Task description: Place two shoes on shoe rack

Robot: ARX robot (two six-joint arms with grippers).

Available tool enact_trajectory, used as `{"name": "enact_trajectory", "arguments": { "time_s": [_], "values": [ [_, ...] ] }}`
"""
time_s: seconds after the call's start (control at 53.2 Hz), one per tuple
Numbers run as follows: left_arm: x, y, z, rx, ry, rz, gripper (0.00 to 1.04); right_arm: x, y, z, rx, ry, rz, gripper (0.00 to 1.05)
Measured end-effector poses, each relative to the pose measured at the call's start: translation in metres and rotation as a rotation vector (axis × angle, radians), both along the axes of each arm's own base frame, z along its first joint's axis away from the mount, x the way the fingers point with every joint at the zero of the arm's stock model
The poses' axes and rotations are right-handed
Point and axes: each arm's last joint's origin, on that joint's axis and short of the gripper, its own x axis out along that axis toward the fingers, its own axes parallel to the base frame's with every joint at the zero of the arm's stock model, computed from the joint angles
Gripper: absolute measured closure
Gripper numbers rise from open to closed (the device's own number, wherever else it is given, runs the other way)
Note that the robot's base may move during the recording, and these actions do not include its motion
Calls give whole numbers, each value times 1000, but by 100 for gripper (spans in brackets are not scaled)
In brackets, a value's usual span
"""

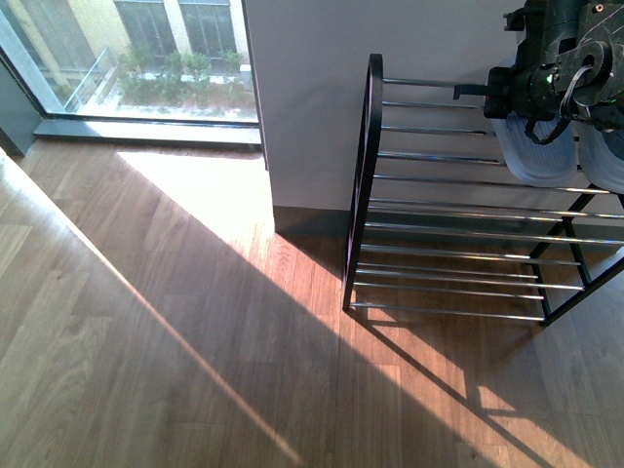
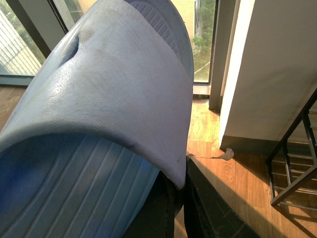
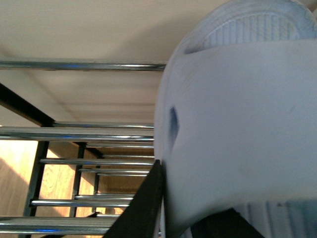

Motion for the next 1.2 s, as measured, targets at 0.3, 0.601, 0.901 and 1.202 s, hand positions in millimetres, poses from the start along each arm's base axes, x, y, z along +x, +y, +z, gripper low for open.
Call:
{"name": "enact_trajectory", "arguments": {
  "time_s": [0.3,0.601,0.901,1.202],
  "values": [
    [0,0,0,0,0,0,103,-41,2,25,100,-79,70,28],
    [0,0,0,0,0,0,103,-141,11,102,257,-254,199,9],
    [0,0,0,0,0,0,103,-258,-18,123,292,-316,229,9],
    [0,0,0,0,0,0,103,-286,-30,114,162,-465,125,19]
  ]
}}
